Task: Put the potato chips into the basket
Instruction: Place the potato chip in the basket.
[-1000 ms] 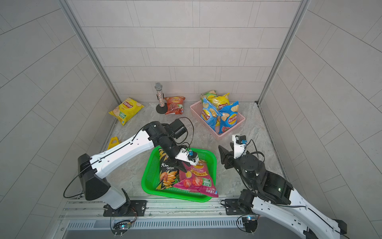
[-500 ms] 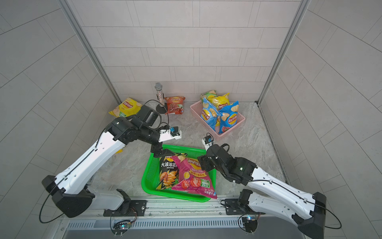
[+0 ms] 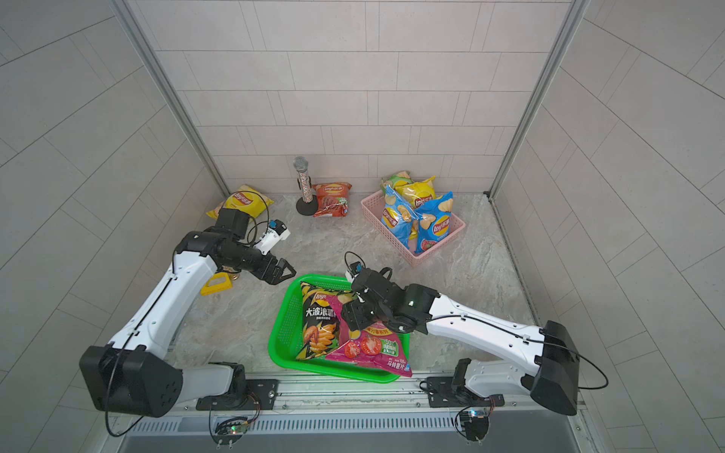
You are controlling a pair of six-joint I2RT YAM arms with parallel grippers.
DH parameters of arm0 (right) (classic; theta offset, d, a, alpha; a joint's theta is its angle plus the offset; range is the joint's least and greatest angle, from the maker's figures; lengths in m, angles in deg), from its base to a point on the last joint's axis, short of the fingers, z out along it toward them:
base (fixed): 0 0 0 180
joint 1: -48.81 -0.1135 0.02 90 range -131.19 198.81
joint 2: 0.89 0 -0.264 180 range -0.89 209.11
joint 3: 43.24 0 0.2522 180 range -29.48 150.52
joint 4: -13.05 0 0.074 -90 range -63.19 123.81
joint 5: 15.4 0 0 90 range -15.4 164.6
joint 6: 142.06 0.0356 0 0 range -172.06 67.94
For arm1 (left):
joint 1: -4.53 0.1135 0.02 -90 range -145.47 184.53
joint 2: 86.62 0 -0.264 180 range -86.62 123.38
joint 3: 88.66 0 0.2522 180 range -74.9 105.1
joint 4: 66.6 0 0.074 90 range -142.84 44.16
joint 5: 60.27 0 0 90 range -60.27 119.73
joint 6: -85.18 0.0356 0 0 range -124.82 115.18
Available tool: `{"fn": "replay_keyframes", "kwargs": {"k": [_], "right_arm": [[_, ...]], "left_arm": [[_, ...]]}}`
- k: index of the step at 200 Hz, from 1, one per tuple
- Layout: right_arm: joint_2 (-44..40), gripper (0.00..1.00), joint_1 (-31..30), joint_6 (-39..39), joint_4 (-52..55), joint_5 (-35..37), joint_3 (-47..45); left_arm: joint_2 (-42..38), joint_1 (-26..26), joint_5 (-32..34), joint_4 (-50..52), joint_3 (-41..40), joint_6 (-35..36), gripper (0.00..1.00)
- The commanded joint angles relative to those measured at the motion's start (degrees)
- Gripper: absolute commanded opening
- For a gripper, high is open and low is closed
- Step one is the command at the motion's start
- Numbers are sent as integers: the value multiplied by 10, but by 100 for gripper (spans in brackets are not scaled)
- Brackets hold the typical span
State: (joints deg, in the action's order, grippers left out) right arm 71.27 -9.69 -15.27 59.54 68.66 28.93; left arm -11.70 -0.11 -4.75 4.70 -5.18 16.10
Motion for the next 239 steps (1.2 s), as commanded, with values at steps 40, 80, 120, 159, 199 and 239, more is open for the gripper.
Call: {"fn": "replay_keyframes", "kwargs": {"k": [40, 80, 120, 159, 199, 239], "right_arm": [[46, 54, -14, -24, 12, 75, 19], [27, 26, -31, -21, 8, 108, 18], [-12, 5, -42, -33, 20, 130, 27], [-59, 0, -53, -48, 21, 165, 31], [-106, 0, -61, -41, 22, 196, 25], [-142, 0, -77, -22, 43, 278, 28]], "left_arm": [[-15, 20, -28, -45, -43, -35, 94], [-28, 20, -18, -57, -57, -35, 94], [-17, 20, -33, -56, -57, -34, 94], [-13, 21, -33, -55, -56, -33, 94], [-11, 20, -32, -56, -56, -33, 93], [-3, 20, -29, -58, -55, -37, 93]]}}
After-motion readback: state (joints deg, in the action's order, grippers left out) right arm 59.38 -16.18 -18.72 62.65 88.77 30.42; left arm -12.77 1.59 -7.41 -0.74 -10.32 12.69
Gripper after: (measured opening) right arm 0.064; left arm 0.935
